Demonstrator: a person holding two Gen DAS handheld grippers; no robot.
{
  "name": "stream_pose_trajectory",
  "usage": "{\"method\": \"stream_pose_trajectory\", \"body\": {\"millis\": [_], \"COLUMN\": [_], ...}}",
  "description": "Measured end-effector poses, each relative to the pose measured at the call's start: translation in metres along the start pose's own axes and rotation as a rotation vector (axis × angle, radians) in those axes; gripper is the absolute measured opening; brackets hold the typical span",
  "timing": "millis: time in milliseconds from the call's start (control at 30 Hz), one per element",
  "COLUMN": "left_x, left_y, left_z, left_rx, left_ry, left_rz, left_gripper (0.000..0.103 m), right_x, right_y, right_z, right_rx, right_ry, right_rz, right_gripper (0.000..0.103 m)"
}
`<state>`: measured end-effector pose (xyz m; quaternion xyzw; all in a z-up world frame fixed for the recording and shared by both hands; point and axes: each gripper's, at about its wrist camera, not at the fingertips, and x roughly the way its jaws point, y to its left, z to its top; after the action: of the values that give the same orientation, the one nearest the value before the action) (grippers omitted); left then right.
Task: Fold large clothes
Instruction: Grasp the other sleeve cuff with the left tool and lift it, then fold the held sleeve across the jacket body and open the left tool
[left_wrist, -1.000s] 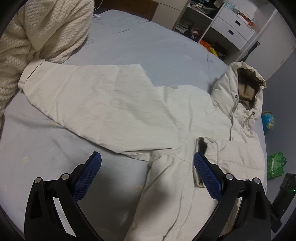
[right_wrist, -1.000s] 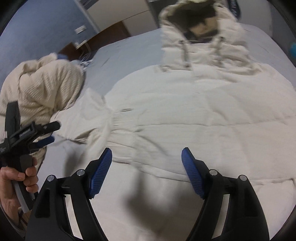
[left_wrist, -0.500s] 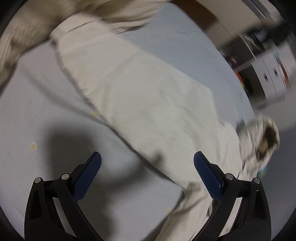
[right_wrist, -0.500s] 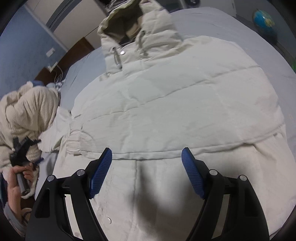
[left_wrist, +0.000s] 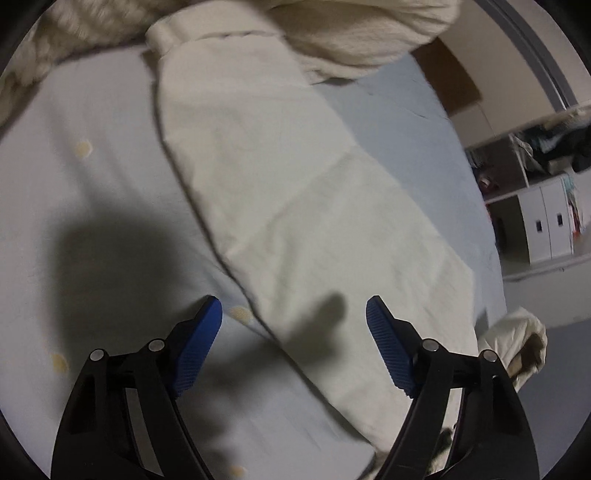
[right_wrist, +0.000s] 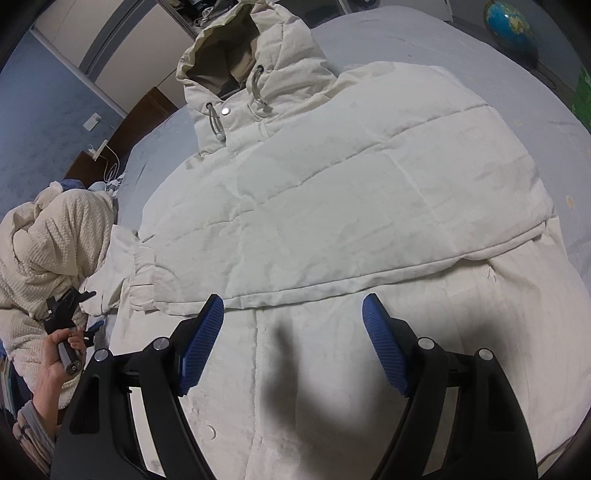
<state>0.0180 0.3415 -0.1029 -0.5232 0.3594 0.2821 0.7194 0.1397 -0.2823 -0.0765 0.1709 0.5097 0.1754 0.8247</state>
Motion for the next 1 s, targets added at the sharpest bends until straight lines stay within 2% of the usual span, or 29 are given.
{"method": "stream_pose_trajectory", "body": {"millis": [133,200,233,267,300,367,600,833,1000], "left_x": [-0.001,0.001,0.0,-0.001,-0.002,-0.003,-0.034,-0.066,-0.082], "left_y": [-0.003,-0.004,-0.004,-0.006,-0.008,-0.008,-0.035,-0.092,-0.128], "left_z": [0.006,0.008,0.008,0.007,0.007,0.009,0.006,-0.008,-0.031], "left_rx": [-0.003,0.004,0.013,0.034,0.054,0.06,0.126,0.247,0.347], "left_ry": [-0.031,-0.041,-0.044,-0.044,-0.044,-0.03,-0.094,-0.174,-0.192], "left_rz": [-0.027,-0.033,-0.012,0.026,0.035,0.016,-0.059,-0.153,-0.217], "left_gripper": [0.08,0.075,0.064,0.039,0.024,0.011,0.006,0.005,0.005], "right_x": [0.002,0.004,0.004,0.005,0.006,0.007,0.007,0.004,-0.003], "right_y": [0.0,0.001,0.001,0.001,0.001,0.0,0.0,-0.003,-0.003], "right_z": [-0.001,-0.001,-0.001,-0.002,-0.002,-0.002,-0.002,-0.001,0.001], "right_rx": [0.006,0.001,0.0,0.001,0.001,0.005,0.009,0.037,0.07], "right_ry": [0.004,0.01,0.012,0.013,0.014,0.015,0.015,0.013,-0.004], "right_rz": [-0.006,-0.009,-0.01,-0.01,-0.01,-0.01,0.005,0.027,0.066], "right_gripper": [0.074,0.074,0.074,0.074,0.074,0.074,0.074,0.074,0.074]}}
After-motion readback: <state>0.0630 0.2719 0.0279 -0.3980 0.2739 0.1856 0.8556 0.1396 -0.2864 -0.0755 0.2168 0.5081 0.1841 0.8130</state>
